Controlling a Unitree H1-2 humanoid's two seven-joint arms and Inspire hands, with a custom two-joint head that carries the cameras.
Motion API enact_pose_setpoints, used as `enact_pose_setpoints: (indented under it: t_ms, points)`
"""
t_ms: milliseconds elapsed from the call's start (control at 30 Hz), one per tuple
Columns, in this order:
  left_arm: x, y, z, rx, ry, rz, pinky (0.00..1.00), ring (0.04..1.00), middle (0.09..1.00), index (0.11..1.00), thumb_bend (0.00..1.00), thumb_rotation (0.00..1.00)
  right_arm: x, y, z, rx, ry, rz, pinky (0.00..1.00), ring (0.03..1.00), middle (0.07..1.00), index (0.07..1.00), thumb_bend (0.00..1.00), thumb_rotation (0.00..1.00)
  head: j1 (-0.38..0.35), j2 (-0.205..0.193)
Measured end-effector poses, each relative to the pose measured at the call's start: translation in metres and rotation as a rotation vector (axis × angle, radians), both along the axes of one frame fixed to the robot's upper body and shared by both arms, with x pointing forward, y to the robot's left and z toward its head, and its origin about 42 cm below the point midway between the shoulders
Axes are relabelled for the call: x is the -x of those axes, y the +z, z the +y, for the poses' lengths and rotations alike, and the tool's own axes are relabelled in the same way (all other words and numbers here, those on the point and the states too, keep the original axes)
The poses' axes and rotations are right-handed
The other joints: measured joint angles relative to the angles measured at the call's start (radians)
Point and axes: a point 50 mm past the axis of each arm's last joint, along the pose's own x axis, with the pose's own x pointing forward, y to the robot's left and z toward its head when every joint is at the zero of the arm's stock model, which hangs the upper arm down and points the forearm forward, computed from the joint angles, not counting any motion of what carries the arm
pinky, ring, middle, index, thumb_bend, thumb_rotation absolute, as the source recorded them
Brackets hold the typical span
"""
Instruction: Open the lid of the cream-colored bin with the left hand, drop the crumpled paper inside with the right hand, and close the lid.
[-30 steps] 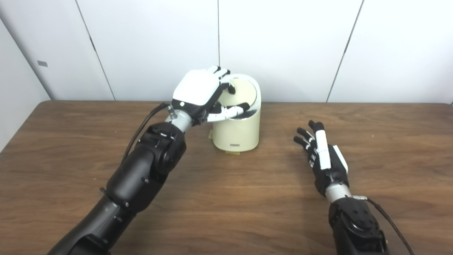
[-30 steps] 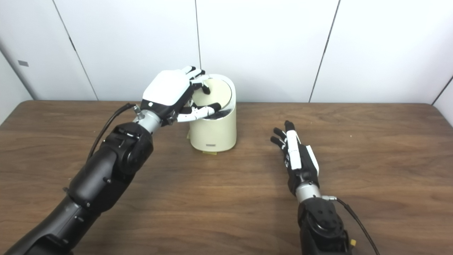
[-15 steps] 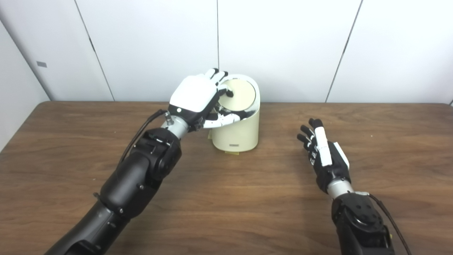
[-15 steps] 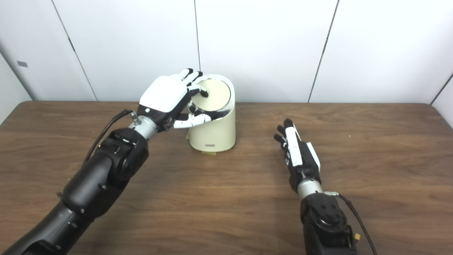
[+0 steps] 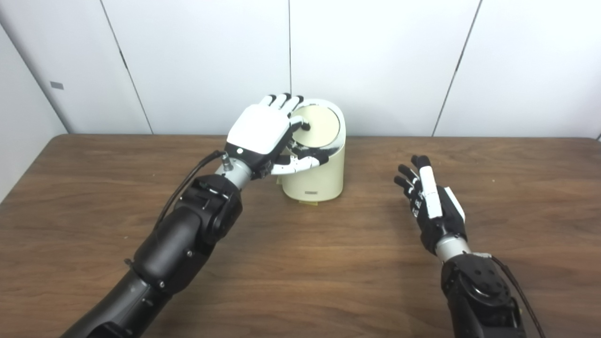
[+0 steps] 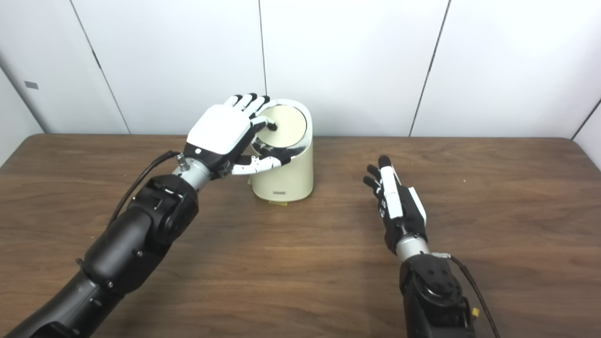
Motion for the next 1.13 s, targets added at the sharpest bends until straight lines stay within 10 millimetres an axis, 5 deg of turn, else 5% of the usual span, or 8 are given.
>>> enact_pose_setpoints:
  t_ms: [133, 333, 500, 600, 733, 1133]
  points:
    - [0.003, 0.000, 0.004, 0.030, 0.006, 0.021, 0.96, 1.000, 0.988, 0.807, 0.55, 1.00, 0.000, 0.001, 0.000, 0.001, 0.000, -0.002, 1.00, 0.900, 0.926, 1.000, 0.63, 0.95, 0.006, 0.005]
    - [0.023, -0.003, 0.016, 0.373, 0.096, 0.146, 0.78, 0.887, 0.876, 0.776, 0.46, 0.53, 0.000, 0.005, -0.003, 0.012, -0.001, -0.016, 1.00, 0.878, 0.925, 1.000, 0.63, 0.97, 0.003, 0.009]
    - [0.039, -0.005, 0.025, 0.692, 0.140, 0.140, 0.73, 0.828, 0.834, 0.788, 0.43, 0.39, 0.001, 0.005, -0.006, 0.014, -0.005, -0.015, 1.00, 0.883, 0.928, 1.000, 0.63, 0.98, -0.002, 0.012]
    - [0.045, 0.009, 0.038, 0.934, 0.155, 0.087, 0.73, 0.807, 0.829, 0.819, 0.41, 0.39, 0.002, 0.004, -0.008, 0.006, -0.007, -0.010, 1.00, 0.894, 0.933, 1.000, 0.63, 0.97, 0.002, 0.014]
    - [0.057, 0.018, 0.050, 1.208, 0.102, 0.132, 0.78, 0.836, 0.860, 0.921, 0.42, 0.57, 0.002, 0.004, -0.010, 0.001, -0.008, -0.010, 1.00, 0.904, 0.935, 1.000, 0.63, 0.96, 0.006, 0.015]
    - [0.115, -0.061, 0.110, 1.500, 0.292, 0.359, 1.00, 0.999, 0.994, 1.000, 0.42, 0.75, 0.012, -0.005, -0.020, -0.039, 0.017, -0.004, 1.00, 0.956, 0.970, 0.990, 0.64, 0.94, 0.000, 0.028]
